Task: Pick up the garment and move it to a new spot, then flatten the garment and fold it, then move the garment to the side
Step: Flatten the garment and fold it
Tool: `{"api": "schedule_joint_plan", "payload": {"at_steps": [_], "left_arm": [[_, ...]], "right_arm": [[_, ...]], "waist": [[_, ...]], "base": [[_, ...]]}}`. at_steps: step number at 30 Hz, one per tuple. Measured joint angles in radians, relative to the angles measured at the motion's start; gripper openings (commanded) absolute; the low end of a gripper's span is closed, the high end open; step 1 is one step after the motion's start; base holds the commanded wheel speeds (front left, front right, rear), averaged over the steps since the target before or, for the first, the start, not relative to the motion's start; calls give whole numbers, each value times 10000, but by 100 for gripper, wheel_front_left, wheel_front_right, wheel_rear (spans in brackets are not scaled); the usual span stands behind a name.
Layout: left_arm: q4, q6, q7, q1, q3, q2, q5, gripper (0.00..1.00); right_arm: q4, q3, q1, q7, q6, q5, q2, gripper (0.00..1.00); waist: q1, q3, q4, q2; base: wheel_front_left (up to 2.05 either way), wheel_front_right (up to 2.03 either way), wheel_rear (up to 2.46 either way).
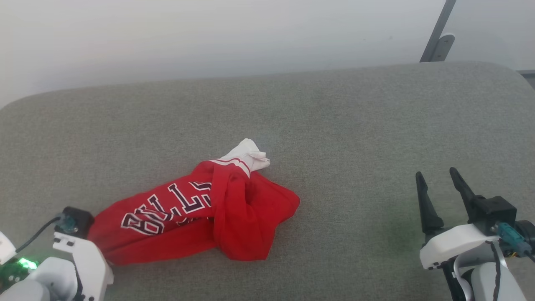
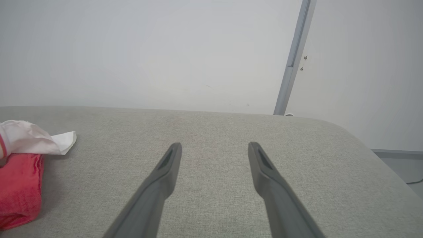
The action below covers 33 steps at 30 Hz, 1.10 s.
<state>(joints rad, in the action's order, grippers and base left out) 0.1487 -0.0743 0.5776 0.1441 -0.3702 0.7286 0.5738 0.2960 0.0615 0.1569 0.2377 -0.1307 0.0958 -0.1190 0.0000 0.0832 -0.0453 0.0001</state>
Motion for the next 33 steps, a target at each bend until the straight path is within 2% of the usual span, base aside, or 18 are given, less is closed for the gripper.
{"api": "schedule_joint_plan", "payload": {"at_steps": [4, 9, 12, 14, 15, 16, 23, 28, 33], "left_arm": [[819, 201, -182, 21, -10, -203, 261, 0], [1877, 485, -531, 401, -58, -863, 596, 0], [2460, 596, -663, 645, -35, -1137, 769, 20], [2686, 688, -706, 811, -75, -1204, 830, 46], [2755, 721, -752, 874, -48, -1260, 888, 67], [2784, 761, -796, 919, -40, -1319, 930, 100], [2293, 874, -1064, 1144, 33, -1279, 945, 100], [1235, 512, -1565, 1094, 324, -1195, 930, 100], [21, 190, -2863, 679, 617, -1392, 746, 100]], "right_arm": [[12, -171, -17, -8, 0, 42, 13, 100], [8, -245, -24, -71, 0, 82, 8, 100], [6, -305, -6, -94, 0, 100, -17, 100], [4, -316, 24, -107, 0, 144, -63, 100], [4, -324, 41, -107, 0, 171, -86, 100], [2, -347, 60, -115, 0, 171, -113, 100], [-109, -809, 126, -251, 0, 483, -395, 100], [-161, -1475, 386, -610, 0, 932, -719, 100], [-38, -2349, 901, -1078, 0, 1436, -1122, 100]], "waist": [[0, 10, -1, -1], [0, 64, 11, 0], [0, 100, 18, 0], [0, 114, 33, 0], [0, 116, 49, 0], [0, 113, 72, 0], [0, 34, 457, 0], [0, -38, 963, 0], [0, -91, 1551, 0]], "base": [[0, 0, 0], [0, 0, 0], [0, 0, 0], [0, 0, 0], [0, 0, 0], [0, 0, 0], [0, 0, 0], [0, 0, 0], [0, 0, 0]]}}
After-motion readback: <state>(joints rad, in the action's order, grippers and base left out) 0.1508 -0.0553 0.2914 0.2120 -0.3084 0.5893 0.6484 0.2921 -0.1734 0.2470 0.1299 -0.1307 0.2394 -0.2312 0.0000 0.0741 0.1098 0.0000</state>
